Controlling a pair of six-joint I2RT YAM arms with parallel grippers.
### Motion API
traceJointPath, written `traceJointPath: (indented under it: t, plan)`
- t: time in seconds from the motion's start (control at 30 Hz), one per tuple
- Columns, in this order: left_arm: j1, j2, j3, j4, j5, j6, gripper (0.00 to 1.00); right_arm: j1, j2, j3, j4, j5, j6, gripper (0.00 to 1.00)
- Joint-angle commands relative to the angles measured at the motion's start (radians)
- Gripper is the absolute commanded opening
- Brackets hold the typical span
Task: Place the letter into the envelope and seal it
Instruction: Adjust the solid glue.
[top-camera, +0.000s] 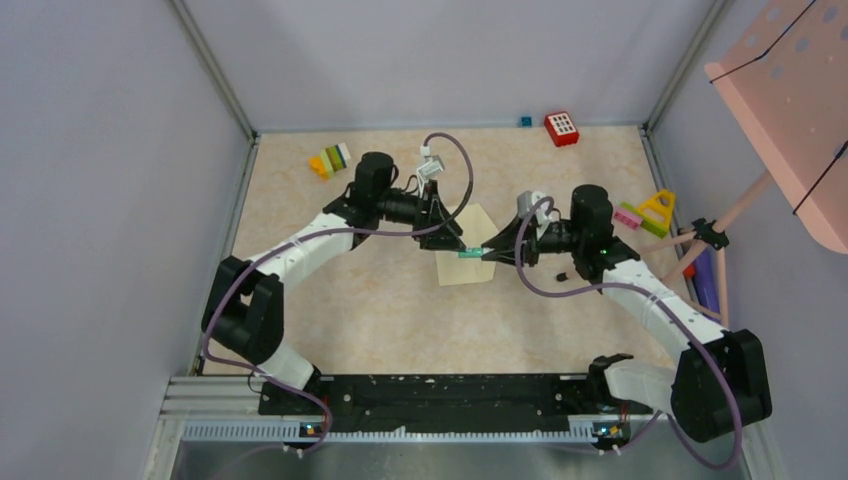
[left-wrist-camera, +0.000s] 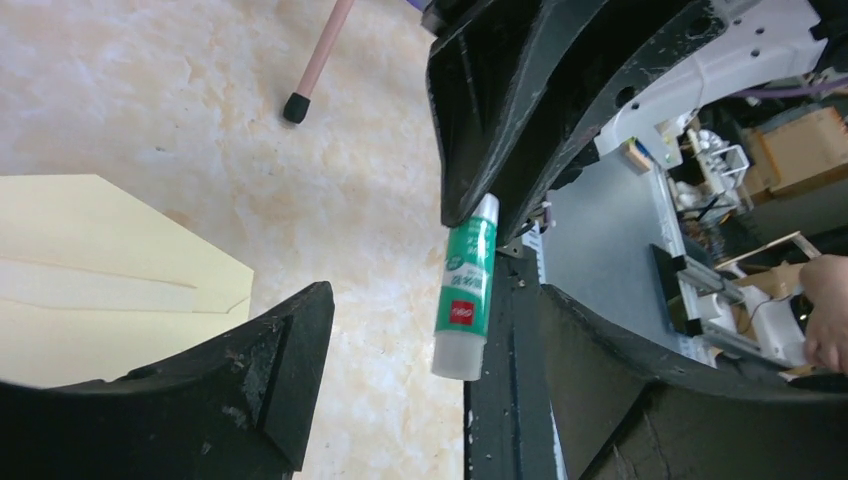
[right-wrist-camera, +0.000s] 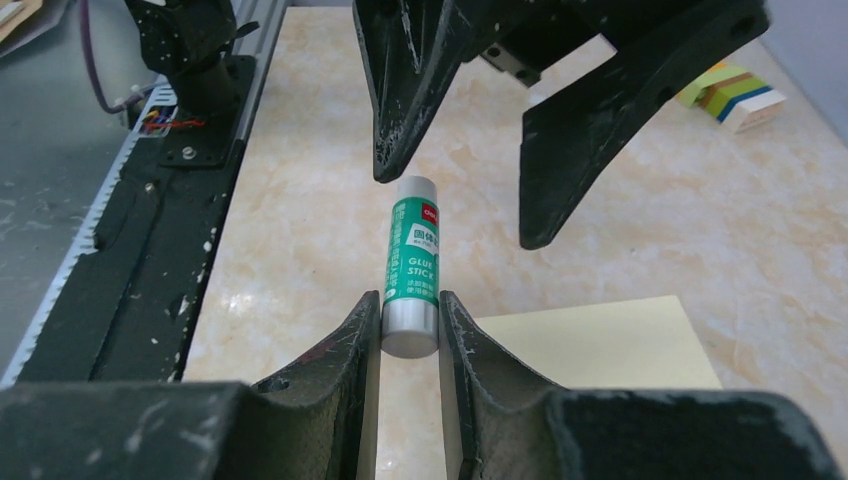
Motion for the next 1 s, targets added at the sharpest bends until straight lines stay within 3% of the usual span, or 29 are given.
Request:
traceJointPath:
  t: [0.0, 0.27, 0.7, 0.97]
  plan:
    - [-0.028, -0.021, 0.099, -0.35, 0.004, 0.353, 0.79, 0.016, 0.045, 0.082, -0.202, -0.082, -0.136, 0.0]
    - [-0.092, 0.017, 0.2, -0.642, -0.004, 0.611, 0.78, 0.027, 0.047, 0.093, -0.256, -0.075, -0.181, 0.0]
    - [-0.124, 0.044, 0.224, -0.7, -0.052, 0.662, 0.71, 0.027, 0.044, 0.091, -0.263, -0.063, -0.195, 0.0]
    - [-0.131, 0.055, 0.238, -0.704, -0.033, 0.657, 0.56, 0.028, 0.041, 0.091, -0.286, -0.065, -0.223, 0.0]
